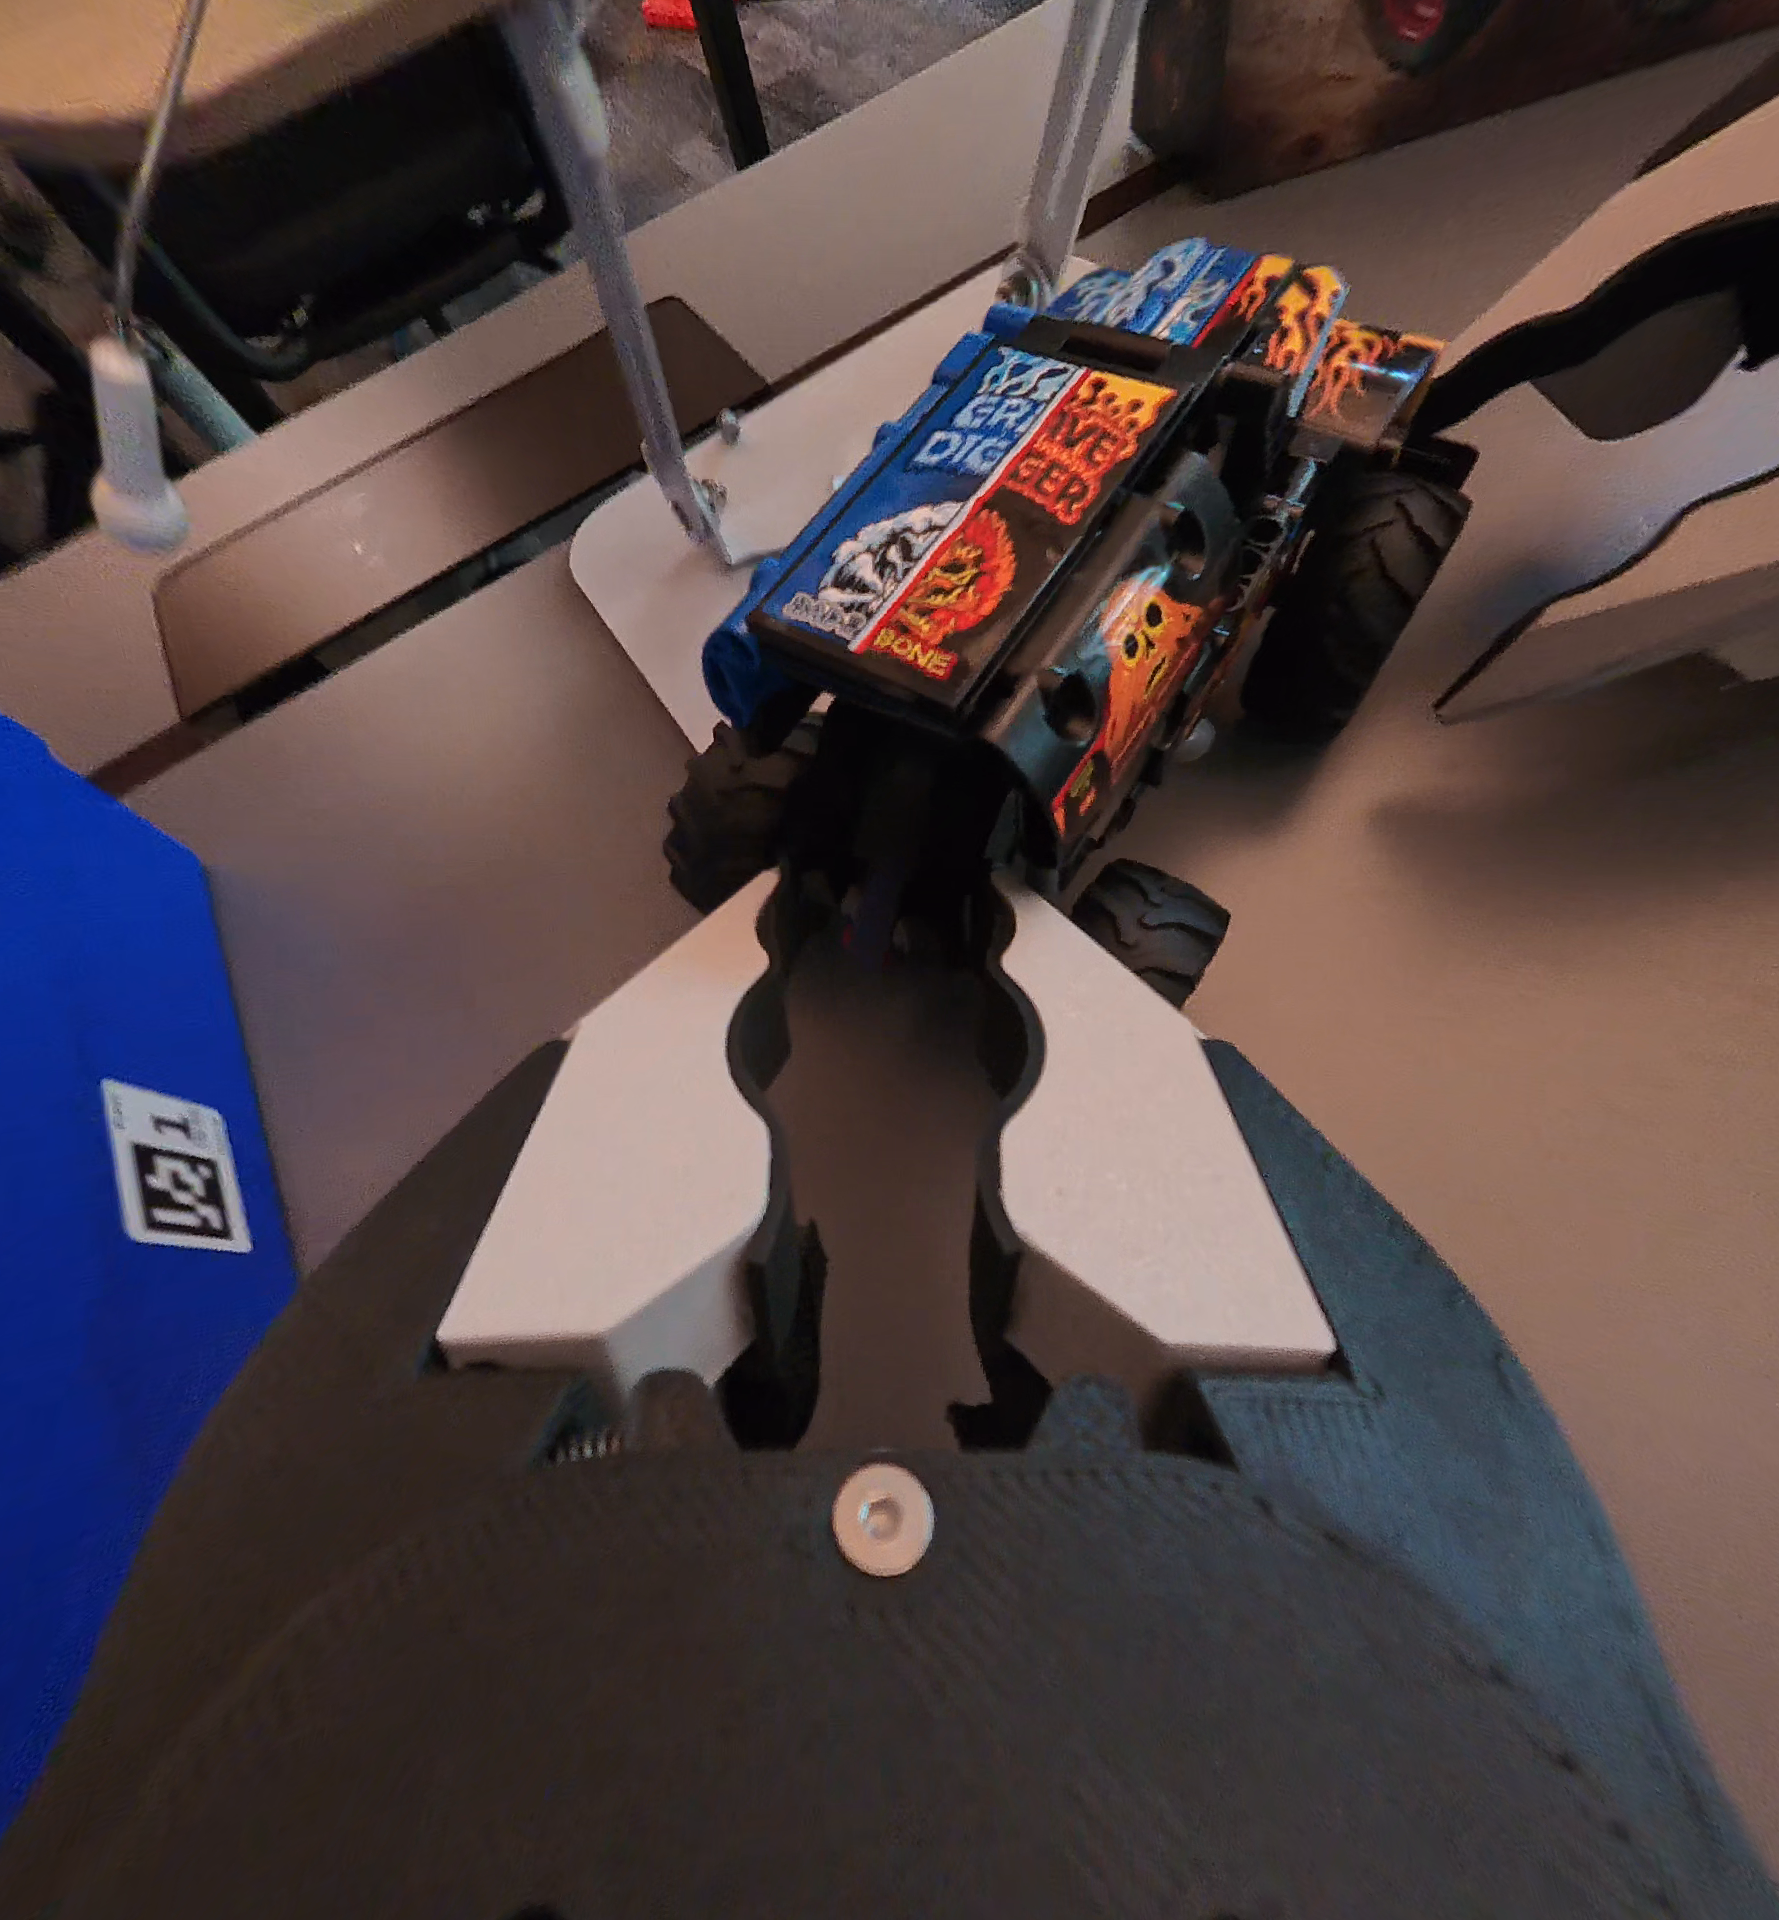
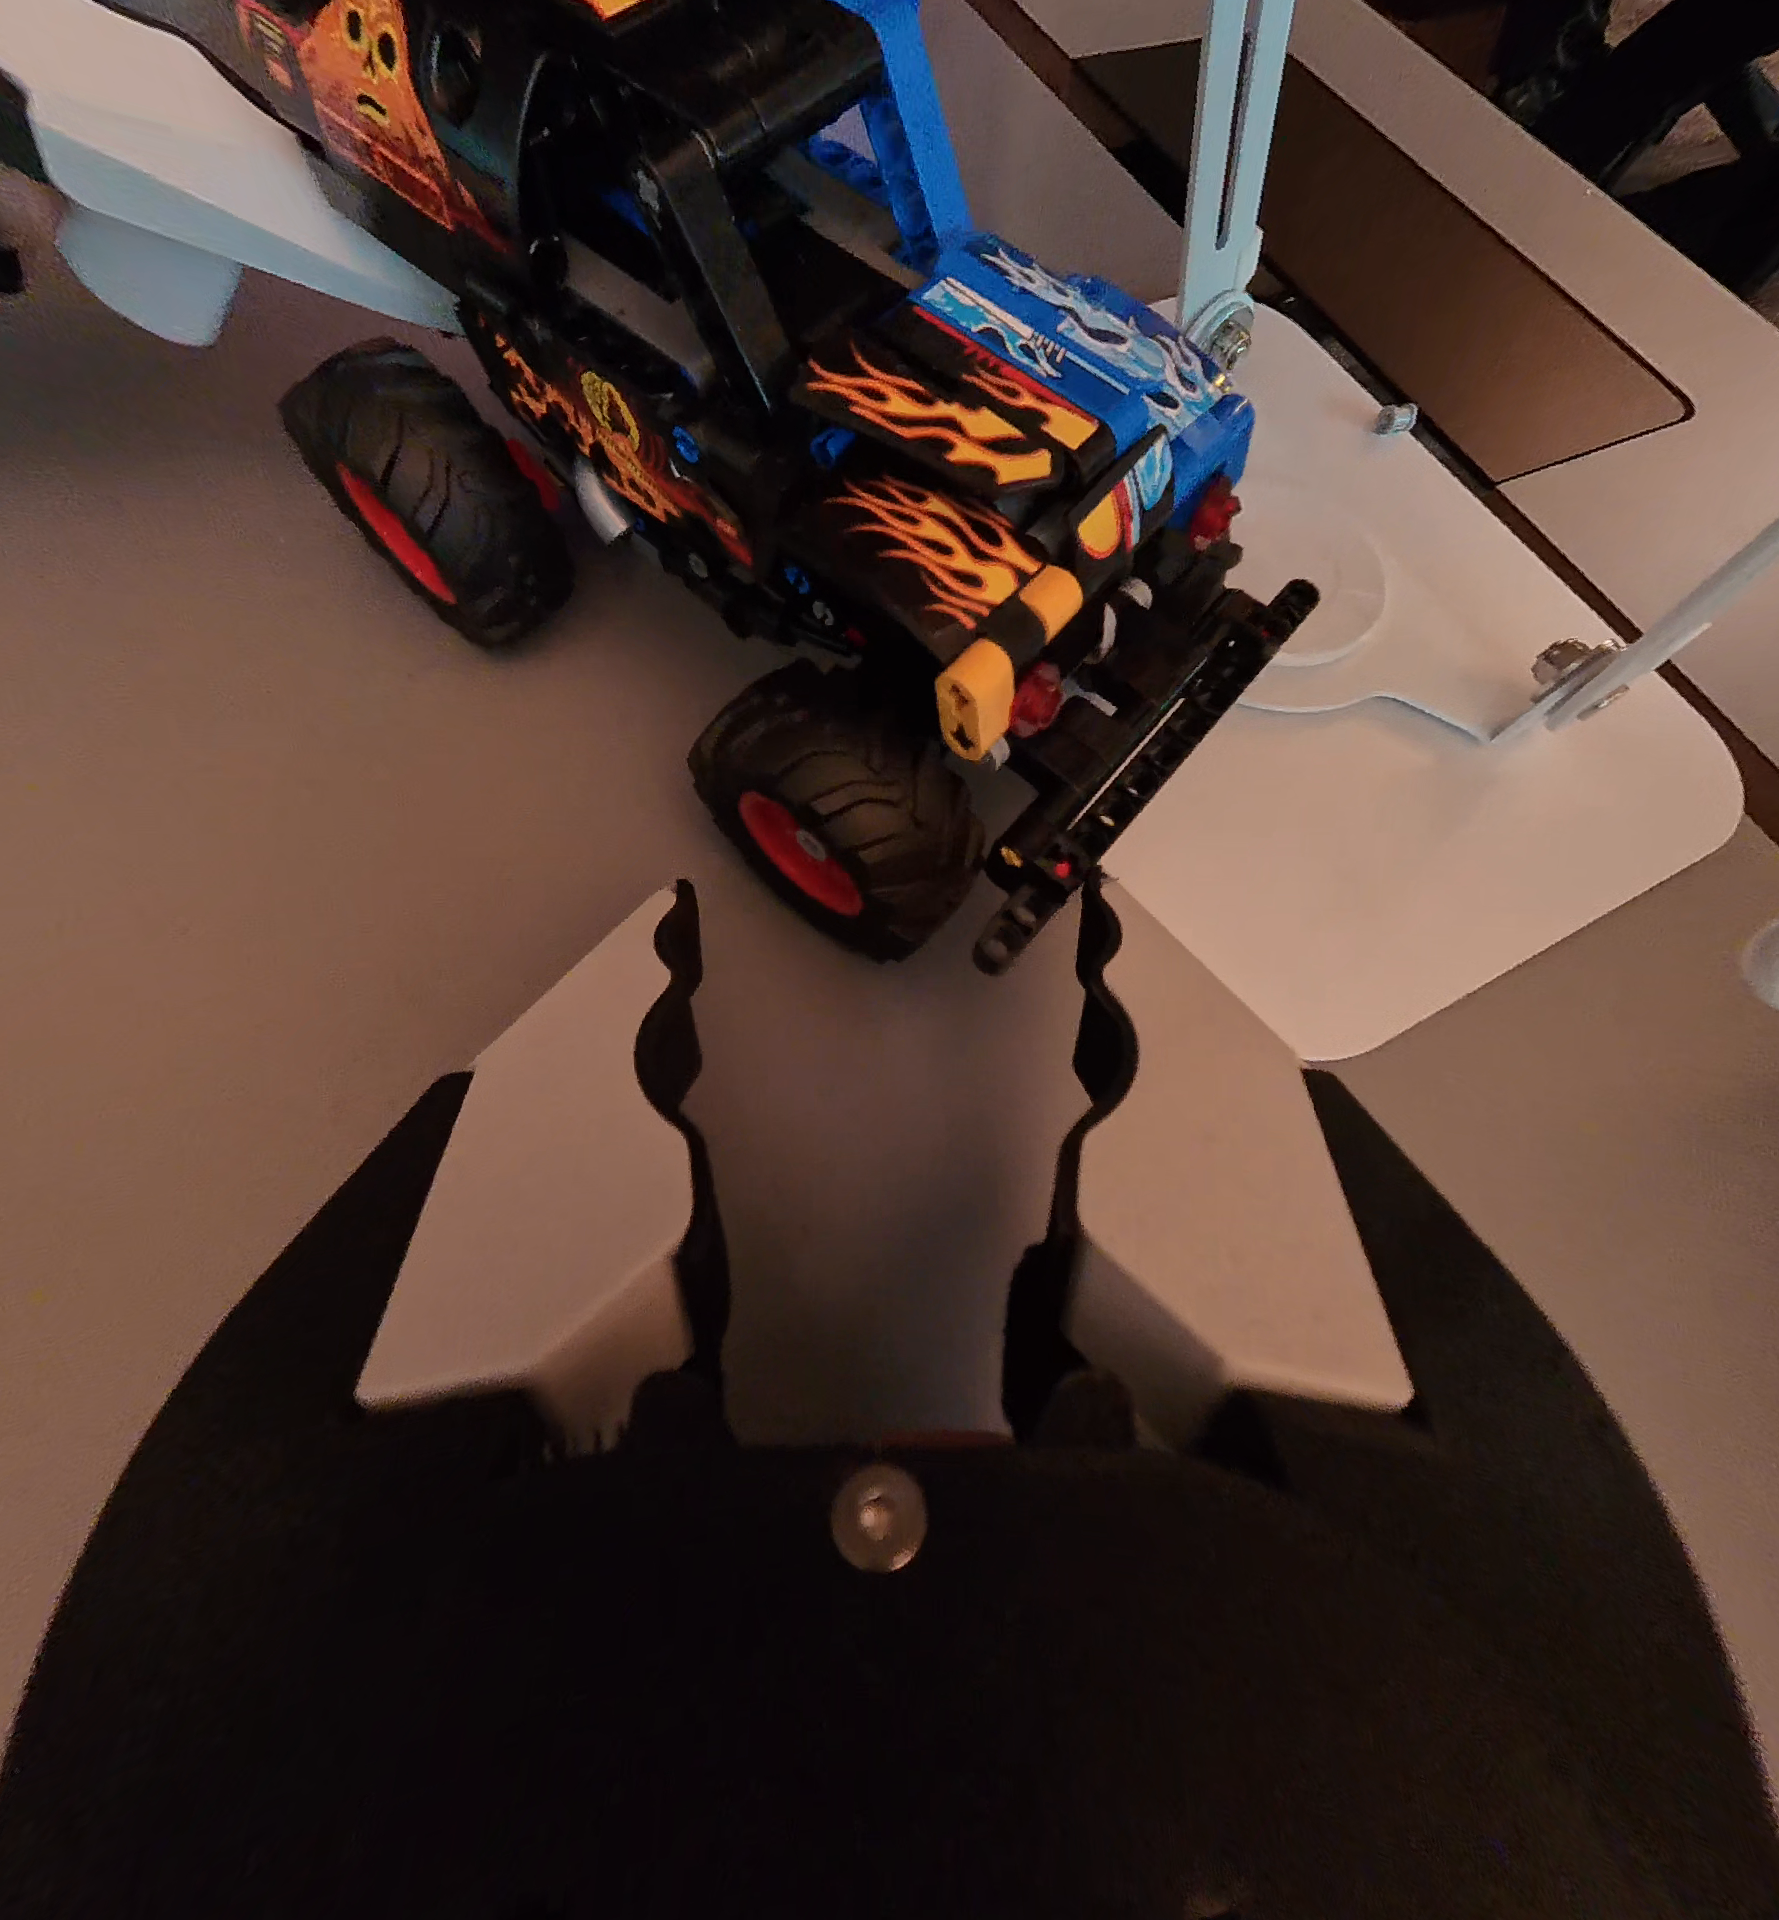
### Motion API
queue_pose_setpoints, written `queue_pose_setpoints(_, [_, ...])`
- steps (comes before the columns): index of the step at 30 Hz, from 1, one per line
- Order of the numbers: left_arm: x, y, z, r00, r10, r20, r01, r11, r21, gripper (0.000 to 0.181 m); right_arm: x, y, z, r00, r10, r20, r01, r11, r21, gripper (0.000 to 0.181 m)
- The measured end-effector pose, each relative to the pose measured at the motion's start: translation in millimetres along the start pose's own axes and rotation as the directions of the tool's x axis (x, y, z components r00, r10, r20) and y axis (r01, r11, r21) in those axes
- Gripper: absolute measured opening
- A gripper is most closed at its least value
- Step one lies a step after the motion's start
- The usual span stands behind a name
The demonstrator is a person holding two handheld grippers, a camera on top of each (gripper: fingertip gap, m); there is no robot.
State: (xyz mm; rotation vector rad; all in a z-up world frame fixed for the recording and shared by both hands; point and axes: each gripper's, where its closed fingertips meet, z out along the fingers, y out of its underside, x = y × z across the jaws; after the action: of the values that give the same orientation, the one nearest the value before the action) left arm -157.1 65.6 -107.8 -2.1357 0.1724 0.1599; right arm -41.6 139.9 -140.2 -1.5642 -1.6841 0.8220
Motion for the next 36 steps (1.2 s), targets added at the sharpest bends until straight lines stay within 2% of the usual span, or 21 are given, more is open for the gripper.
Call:
queue_pose_setpoints(3, [-1.0,8.4,-1.6,0.999,-0.041,-0.020,0.041,0.999,-0.002,0.027,-6.0,2.7,0.6,1.000,0.004,0.029,-0.003,1.000,-0.024,0.072])
queue_pose_setpoints(8, [0.8,6.3,-11.8,0.996,-0.079,-0.045,0.080,0.996,0.034,0.031,-7.7,2.5,-4.3,0.999,-0.009,0.031,0.010,0.999,-0.030,0.072])
queue_pose_setpoints(19, [5.5,0.2,-27.7,0.997,-0.061,-0.040,0.064,0.995,0.072,0.031,7.9,12.2,-27.5,0.999,0.029,0.017,-0.028,0.998,-0.059,0.070])
queue_pose_setpoints(22, [5.1,1.1,-31.3,0.999,-0.043,-0.027,0.045,0.997,0.070,0.031,15.8,15.2,-37.5,1.000,0.007,-0.026,-0.009,0.997,-0.079,0.069])
queue_pose_setpoints(24, [1.6,6.1,-30.6,1.000,-0.026,0.000,0.026,0.999,0.045,0.038,20.2,15.4,-46.1,0.998,-0.007,-0.056,0.002,0.997,-0.082,0.068])
queue_pose_setpoints(27, [1.8,6.0,-29.0,1.000,-0.024,-0.003,0.024,0.998,0.050,0.046,26.9,11.8,-63.2,0.994,-0.041,-0.098,0.034,0.997,-0.066,0.067])
queue_pose_setpoints(30, [0.2,2.7,-31.3,1.000,-0.011,0.011,0.011,0.998,0.061,0.047,41.0,6.7,-90.4,0.983,-0.086,-0.164,0.083,0.996,-0.025,0.057])
queue_pose_setpoints(32, [-0.2,-2.8,-35.0,1.000,-0.011,0.014,0.009,0.996,0.089,0.047,56.8,1.6,-114.9,0.964,-0.114,-0.241,0.124,0.992,0.024,0.049])
queue_pose_setpoints(36, [-3.3,-16.0,-46.1,0.999,-0.008,0.039,0.001,0.988,0.153,0.045,101.7,-3.1,-172.4,0.908,-0.055,-0.415,0.119,0.984,0.129,0.051])
